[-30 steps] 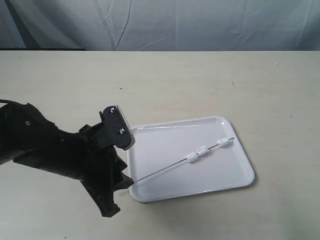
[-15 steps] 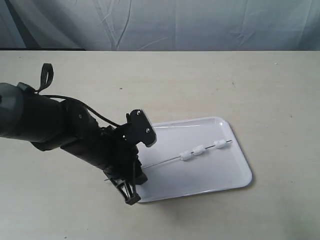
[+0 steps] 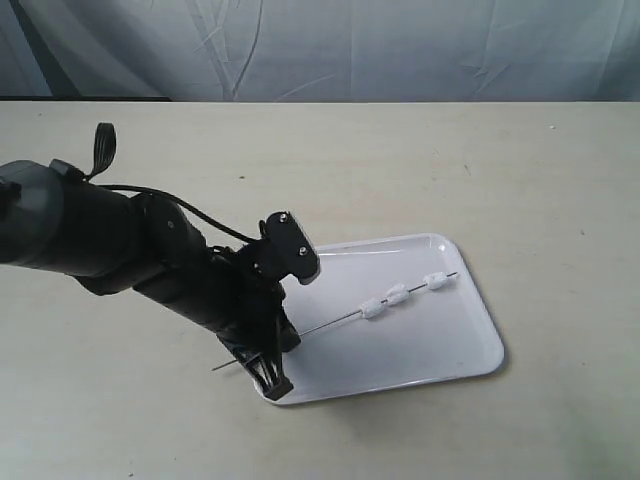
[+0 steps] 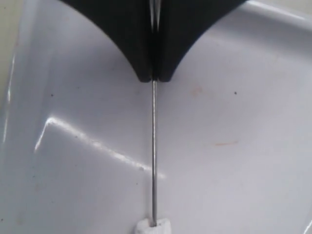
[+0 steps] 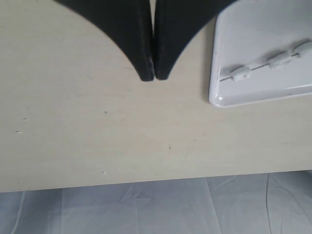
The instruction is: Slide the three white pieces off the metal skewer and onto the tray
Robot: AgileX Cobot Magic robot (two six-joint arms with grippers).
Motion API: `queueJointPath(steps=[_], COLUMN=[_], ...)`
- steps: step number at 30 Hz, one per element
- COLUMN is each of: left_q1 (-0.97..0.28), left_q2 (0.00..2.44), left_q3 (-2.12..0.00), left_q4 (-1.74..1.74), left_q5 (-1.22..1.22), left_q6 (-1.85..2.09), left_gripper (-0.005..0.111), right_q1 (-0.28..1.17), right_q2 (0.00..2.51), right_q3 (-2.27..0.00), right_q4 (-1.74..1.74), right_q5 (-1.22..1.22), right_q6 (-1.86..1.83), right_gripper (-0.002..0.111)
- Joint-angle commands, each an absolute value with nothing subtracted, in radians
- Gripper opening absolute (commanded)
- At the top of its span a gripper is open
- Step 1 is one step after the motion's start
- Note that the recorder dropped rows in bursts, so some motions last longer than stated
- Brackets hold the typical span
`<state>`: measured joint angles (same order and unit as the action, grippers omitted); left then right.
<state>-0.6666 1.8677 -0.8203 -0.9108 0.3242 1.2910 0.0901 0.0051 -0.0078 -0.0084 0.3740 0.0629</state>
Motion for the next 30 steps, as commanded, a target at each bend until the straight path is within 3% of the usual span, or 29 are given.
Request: queueJointPath(steps=[1, 12, 21, 30], left_q1=[-0.671, -0.667, -0.667, -0.667], left_q2=[1.899, 1.576, 1.319, 1.173], left_q3=[-0.824, -0.838, -0.828, -0.666], left_q4=[-0.866, -0.623, -0.694, -0.798], left_q5=[0.428, 0.392, 0.393, 0.353], left_q6=[1.277, 0.893, 0.686, 0.481], left_gripper=[0.0, 0.0, 0.0, 0.0], right_q1=[0.094, 0.094, 0.094, 0.094], right_q2=[0.0, 0.0, 0.0, 0.0], right_q3=[0.0, 0.0, 0.0, 0.0], right_q4=[-0.008, -0.008, -0.008, -0.008], right_q5=[0.363, 0.363, 0.361, 0.361], right_q6=[0.063, 0.063, 0.063, 0.063], right_gripper=[-0.001, -0.001, -0.001, -0.001])
